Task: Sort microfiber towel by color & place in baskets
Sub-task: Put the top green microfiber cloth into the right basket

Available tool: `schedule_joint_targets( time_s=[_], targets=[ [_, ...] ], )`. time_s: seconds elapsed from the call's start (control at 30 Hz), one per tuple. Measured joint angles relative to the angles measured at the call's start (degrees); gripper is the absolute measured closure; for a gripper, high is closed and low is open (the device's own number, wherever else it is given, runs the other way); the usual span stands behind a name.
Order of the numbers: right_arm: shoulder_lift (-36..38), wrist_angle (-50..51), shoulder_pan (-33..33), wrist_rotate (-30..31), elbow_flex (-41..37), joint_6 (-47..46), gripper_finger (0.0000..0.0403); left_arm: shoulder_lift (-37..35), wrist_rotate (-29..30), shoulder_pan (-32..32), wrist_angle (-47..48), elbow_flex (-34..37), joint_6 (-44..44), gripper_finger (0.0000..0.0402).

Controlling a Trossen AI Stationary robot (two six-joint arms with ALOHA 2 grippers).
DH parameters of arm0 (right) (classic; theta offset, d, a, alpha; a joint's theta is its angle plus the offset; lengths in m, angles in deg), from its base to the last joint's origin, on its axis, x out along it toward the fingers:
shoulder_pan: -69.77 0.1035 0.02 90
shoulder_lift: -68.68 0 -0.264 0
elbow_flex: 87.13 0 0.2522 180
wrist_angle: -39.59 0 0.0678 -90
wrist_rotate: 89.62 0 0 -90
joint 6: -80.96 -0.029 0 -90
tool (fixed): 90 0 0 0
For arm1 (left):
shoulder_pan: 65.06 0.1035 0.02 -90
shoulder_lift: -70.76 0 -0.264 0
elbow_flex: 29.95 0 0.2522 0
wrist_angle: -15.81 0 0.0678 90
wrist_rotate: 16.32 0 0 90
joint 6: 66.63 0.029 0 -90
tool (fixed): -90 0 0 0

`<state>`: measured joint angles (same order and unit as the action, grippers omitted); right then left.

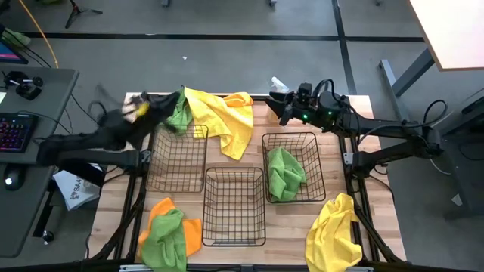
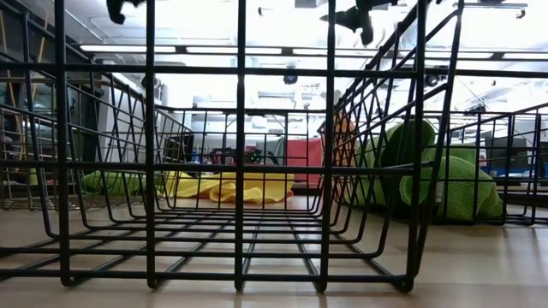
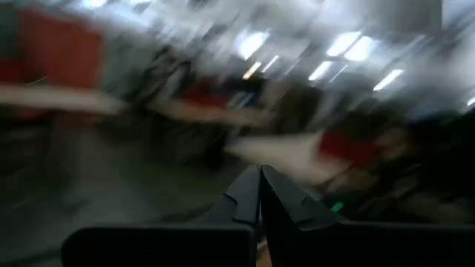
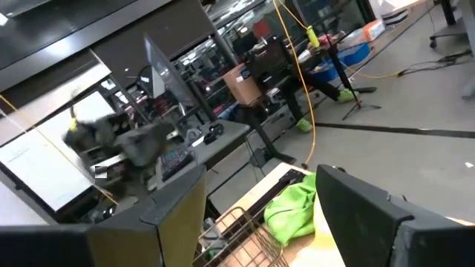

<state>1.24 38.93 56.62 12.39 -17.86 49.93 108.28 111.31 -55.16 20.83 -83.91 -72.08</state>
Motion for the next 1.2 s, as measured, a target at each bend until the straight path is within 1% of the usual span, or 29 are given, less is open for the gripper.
schedule_joint_targets(
  time_s=[0.07, 0.1, 0.17, 0.2, 0.27, 0.33, 0.4, 0.47, 0.5, 0.53, 0.63, 0.67, 0.8, 0.9, 1.07, 1.2],
  targets=[
    [0.0, 0.9, 0.0, 0.0, 0.0, -0.2, 0.0153, 4.0, 0.3, 7.6, 16.5, -10.3, -3.9, 0.0401],
    [0.0, 1.4, 0.0, 0.0, 0.0, -0.3, 0.0153, 5.9, -1.2, 12.0, 24.6, -15.1, -5.9, 0.0401],
    [0.0, 2.8, 0.0, 0.0, 0.0, -0.4, 0.0153, 9.9, -8.1, 22.2, 38.0, -22.6, -8.4, 0.0401],
    [0.0, 3.7, 0.0, 0.0, 0.0, -0.4, 0.0153, 12.0, -12.9, 27.3, 42.3, -25.4, -9.6, 0.0401],
    [0.0, 5.3, 0.0, 0.0, 0.0, -0.4, 0.0153, 15.9, -23.8, 37.5, 49.1, -27.9, -11.2, 0.0401],
    [0.0, 6.3, 0.0, 0.0, 0.0, -0.4, 0.0153, 19.9, -33.7, 45.7, 52.4, -28.0, -11.9, 0.0401],
    [0.0, 6.8, 0.0, -0.2, 0.0, -0.4, 0.0153, 23.4, -41.2, 51.0, 55.4, -27.9, -13.9, 0.0401],
    [0.0, 7.5, 0.0, -0.6, 0.0, -0.1, 0.0153, 26.9, -45.6, 53.3, 56.6, -28.1, -16.7, 0.0401],
    [0.0, 8.0, 0.0, -0.8, 0.0, 0.1, 0.0153, 28.6, -45.9, 53.8, 57.1, -28.1, -17.4, 0.0401],
    [0.0, 8.4, 0.0, -1.1, 0.0, 0.3, 0.0153, 30.4, -45.0, 54.1, 57.6, -28.0, -17.0, 0.0401],
    [0.0, 9.9, 0.0, -1.1, 0.0, 0.6, 0.0153, 35.0, -38.6, 54.5, 57.5, -28.1, -13.3, 0.0401],
    [0.0, 10.3, 0.0, -1.1, 0.0, 0.6, 0.0153, 36.5, -37.9, 54.6, 57.6, -28.1, -13.1, 0.0401],
    [0.0, 13.0, 0.0, -1.1, 0.0, 0.6, 0.0153, 42.0, -39.0, 54.4, 58.6, -28.1, -11.5, 0.0401],
    [0.0, 15.2, 0.0, -1.1, 0.0, 0.6, 0.0153, 45.1, -38.2, 53.8, 58.9, -27.7, -13.3, 0.0401],
    [0.0, 17.6, 0.0, -1.1, 0.0, 0.7, 0.0153, 46.2, -35.8, 52.4, 58.0, -22.5, -14.7, 0.0396],
    [-0.3, 17.7, 0.0, 0.0, 0.0, 1.8, 0.0153, 45.1, -34.8, 52.1, 57.1, -17.8, -16.4, 0.0378]
  ],
)
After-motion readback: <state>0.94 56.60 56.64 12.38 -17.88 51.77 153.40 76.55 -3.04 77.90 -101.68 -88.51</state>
